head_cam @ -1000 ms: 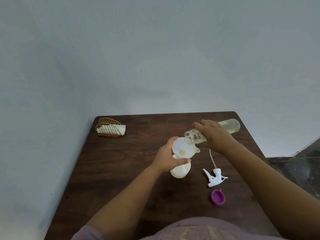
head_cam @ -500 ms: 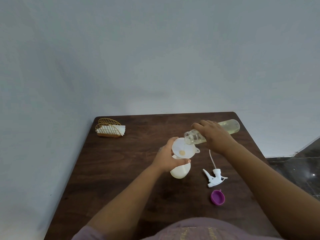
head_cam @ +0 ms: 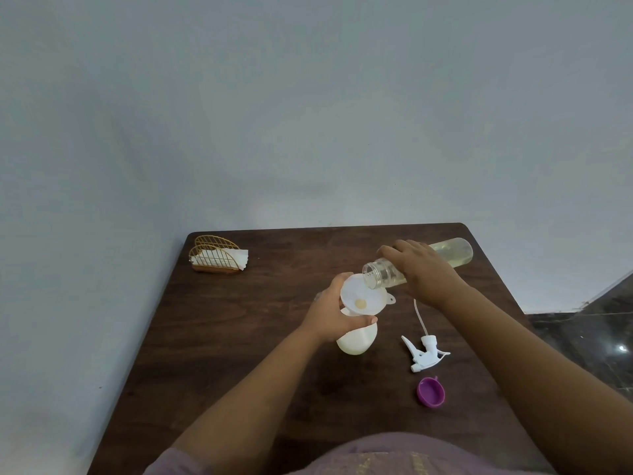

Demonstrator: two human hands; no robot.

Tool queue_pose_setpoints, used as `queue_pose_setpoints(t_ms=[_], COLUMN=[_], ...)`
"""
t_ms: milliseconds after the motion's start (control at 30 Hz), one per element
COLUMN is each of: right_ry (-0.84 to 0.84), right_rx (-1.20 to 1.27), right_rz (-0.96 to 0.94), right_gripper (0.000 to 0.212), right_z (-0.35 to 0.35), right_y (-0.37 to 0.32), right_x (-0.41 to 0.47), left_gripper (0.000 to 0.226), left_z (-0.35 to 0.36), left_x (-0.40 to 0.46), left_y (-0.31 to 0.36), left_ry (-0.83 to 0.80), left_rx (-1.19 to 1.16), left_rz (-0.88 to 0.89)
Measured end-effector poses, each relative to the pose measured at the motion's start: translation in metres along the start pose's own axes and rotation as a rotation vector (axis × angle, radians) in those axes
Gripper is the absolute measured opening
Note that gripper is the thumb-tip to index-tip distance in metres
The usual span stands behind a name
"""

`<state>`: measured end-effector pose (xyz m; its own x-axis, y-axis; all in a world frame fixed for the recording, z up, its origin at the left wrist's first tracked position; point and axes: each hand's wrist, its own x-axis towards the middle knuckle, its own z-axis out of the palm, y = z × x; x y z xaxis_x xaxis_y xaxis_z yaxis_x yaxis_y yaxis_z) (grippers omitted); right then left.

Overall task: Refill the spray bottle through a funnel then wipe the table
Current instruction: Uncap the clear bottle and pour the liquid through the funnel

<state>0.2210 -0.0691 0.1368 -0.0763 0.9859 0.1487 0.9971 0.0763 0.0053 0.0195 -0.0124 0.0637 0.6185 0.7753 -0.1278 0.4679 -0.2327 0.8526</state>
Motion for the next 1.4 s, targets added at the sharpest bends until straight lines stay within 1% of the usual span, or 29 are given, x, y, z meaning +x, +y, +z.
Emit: queue_pose_setpoints(t_ms=[133,500,1200,1400], right_ry=[-0.006,0.015,0.006,0.01], right_rx=[-0.01,-0.012,-0.021,-0.025], right_rz=[0.0,-0.007,-0.009,-0.004], right_gripper=[0.049,0.046,0.05,0.048], right_z=[0.0005,0.0007,0.0072,0.0076], right_y=[0.0,-0.0001,0.005,0.0059], right_x=[0.0,0.0007,0.0005,0.0008], left_gripper=[0.09,0.09,0.089,0.088], left_z=[-0.0004,-0.0004,-0.0004,-0.0001], left_x=[-0.0004,-0.0015,-0.0008,0.0001], left_y=[0.0011,0.0011,0.0003,-0.0004], left_ry=[-0.006,-0.003,-0.007,-0.006], left_rx=[0.001,-0.017,-0.014,-0.008], left_rz=[0.0,0.006,0.016,0.015])
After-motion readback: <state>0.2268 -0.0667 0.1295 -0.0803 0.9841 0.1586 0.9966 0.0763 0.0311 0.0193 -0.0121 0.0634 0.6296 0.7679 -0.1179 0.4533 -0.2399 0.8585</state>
